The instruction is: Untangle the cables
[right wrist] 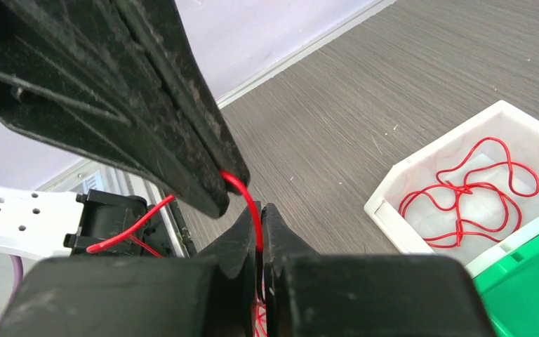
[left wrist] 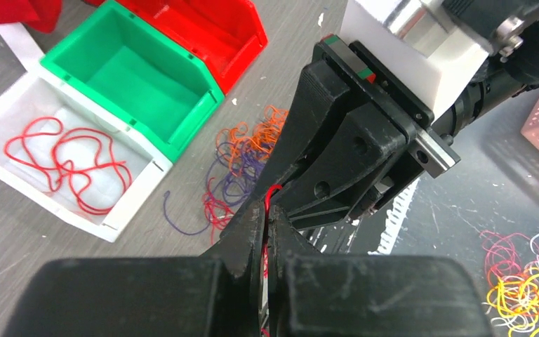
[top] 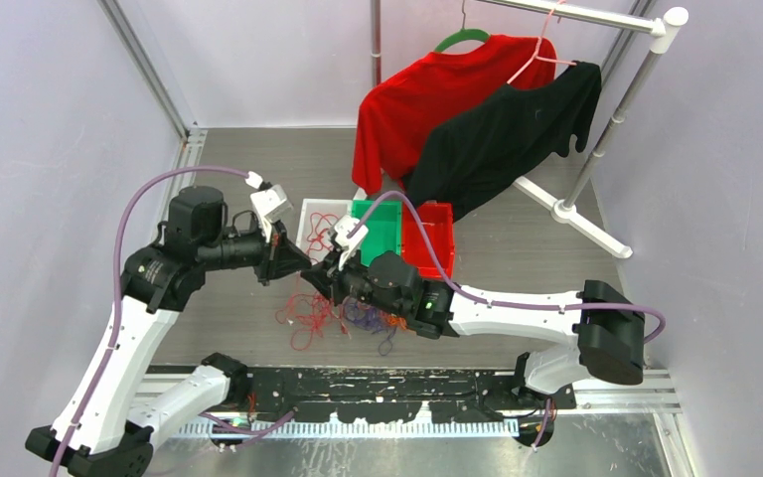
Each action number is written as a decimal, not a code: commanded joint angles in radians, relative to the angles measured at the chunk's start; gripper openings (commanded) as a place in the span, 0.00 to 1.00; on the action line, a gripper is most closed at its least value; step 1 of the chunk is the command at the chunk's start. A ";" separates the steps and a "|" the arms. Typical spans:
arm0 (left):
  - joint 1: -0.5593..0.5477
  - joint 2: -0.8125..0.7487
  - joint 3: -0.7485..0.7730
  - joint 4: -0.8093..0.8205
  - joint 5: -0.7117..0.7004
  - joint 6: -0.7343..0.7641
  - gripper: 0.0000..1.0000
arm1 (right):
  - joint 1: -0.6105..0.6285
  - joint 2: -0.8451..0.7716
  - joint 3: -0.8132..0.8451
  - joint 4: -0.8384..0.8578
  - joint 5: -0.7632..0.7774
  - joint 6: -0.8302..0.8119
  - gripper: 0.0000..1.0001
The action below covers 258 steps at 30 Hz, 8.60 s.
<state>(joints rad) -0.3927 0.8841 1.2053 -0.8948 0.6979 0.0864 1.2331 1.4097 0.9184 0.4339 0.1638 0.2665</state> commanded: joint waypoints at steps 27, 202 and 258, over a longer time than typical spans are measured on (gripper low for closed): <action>0.002 0.177 0.798 -0.012 0.010 -0.097 0.00 | -0.004 0.107 -0.089 0.202 0.143 0.025 0.42; 0.002 0.161 0.816 0.617 -0.298 -0.062 0.00 | -0.020 -0.149 -0.011 -0.100 -0.181 -0.176 0.67; 0.002 0.140 0.798 0.671 -0.364 0.141 0.00 | 0.062 -0.167 -0.144 0.097 -0.160 0.026 0.19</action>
<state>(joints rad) -0.3927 1.0168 1.9781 -0.2802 0.3408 0.2287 1.2903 1.2823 0.7757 0.4538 0.0196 0.2699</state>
